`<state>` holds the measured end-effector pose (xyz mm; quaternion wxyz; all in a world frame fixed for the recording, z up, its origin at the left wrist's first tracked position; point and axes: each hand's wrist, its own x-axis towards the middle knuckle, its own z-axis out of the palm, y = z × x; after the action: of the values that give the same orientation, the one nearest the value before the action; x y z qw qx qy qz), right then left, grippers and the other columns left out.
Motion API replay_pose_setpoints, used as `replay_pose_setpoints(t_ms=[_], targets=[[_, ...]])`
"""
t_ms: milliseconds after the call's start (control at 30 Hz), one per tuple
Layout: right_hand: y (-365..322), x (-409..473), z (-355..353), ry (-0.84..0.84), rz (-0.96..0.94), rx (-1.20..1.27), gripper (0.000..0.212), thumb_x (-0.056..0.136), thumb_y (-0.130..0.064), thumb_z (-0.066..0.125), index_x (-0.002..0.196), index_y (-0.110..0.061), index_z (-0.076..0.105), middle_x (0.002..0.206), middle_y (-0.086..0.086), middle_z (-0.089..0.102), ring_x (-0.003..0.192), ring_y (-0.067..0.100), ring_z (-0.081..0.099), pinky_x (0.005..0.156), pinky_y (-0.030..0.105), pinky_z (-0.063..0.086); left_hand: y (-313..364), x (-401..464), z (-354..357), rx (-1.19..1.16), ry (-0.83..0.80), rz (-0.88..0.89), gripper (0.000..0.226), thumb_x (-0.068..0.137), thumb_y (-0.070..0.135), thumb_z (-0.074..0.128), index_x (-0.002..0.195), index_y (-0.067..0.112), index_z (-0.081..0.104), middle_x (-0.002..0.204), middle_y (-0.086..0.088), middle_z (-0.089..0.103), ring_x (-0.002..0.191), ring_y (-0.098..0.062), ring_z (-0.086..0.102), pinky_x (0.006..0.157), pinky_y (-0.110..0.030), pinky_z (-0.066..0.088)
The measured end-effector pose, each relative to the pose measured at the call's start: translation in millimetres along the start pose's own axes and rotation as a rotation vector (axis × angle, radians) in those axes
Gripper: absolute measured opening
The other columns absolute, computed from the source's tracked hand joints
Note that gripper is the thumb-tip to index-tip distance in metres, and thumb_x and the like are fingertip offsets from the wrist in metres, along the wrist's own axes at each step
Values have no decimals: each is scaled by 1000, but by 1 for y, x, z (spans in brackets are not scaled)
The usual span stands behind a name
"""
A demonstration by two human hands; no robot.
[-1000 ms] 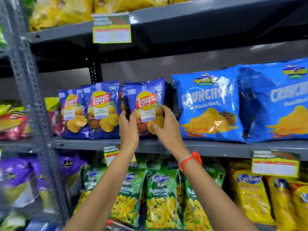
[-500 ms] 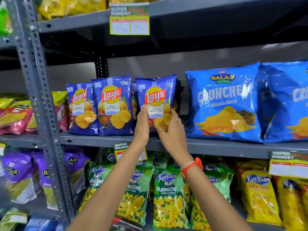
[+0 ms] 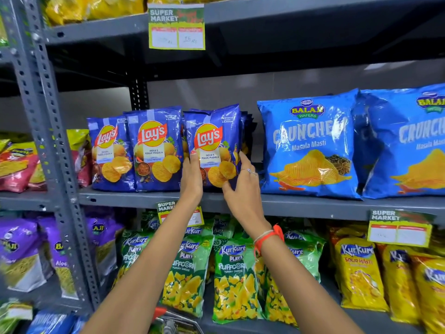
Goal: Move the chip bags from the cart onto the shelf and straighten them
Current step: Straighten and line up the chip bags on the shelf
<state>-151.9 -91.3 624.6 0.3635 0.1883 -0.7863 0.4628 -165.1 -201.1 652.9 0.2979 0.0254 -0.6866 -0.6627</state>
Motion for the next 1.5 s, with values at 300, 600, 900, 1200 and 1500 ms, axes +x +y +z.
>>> replay_pose_setpoints(t_ms=[300, 600, 900, 1200, 1500], targets=[[24, 22, -103, 418, 18, -60, 64, 77, -6, 56, 138, -9, 39, 140, 11, 48, 129, 29, 42, 106, 17, 26, 29, -57, 48, 11, 109, 506, 58, 92, 33, 39, 144, 13, 26, 154, -5, 29, 141, -14, 27, 116, -24, 22], [92, 27, -162, 118, 314, -139, 101, 69, -19, 77, 146, 3, 15, 150, 23, 30, 139, 34, 30, 114, 40, 27, 14, -57, 118, 275, -462, 236, 123, 65, 17, 82, 146, 6, -10, 157, -9, 7, 145, -21, 9, 118, -33, 16], [114, 37, -175, 22, 302, -53, 102, 69, -1, 75, 148, -3, 11, 153, 15, 29, 139, 29, 32, 105, 33, 36, -4, -39, 120, 322, -305, 142, 100, 61, 5, 83, 142, 6, 26, 132, -15, 54, 121, -31, 51, 98, -40, 42], [119, 42, -173, 3, 239, -44, 95, 66, 7, 69, 146, -8, 21, 144, 14, 40, 133, 31, 39, 106, 37, 39, -11, -38, 134, 339, -196, 266, 82, 55, -1, 82, 125, 8, 42, 125, -14, 60, 113, -30, 56, 78, -27, 38], [121, 45, -180, -69, 295, -109, 100, 68, 1, 72, 148, -8, 13, 141, 14, 43, 129, 32, 43, 92, 31, 41, -3, -38, 124, 293, -282, 232, 99, 59, 8, 85, 139, 11, 27, 133, -14, 53, 118, -27, 51, 96, -40, 45]])
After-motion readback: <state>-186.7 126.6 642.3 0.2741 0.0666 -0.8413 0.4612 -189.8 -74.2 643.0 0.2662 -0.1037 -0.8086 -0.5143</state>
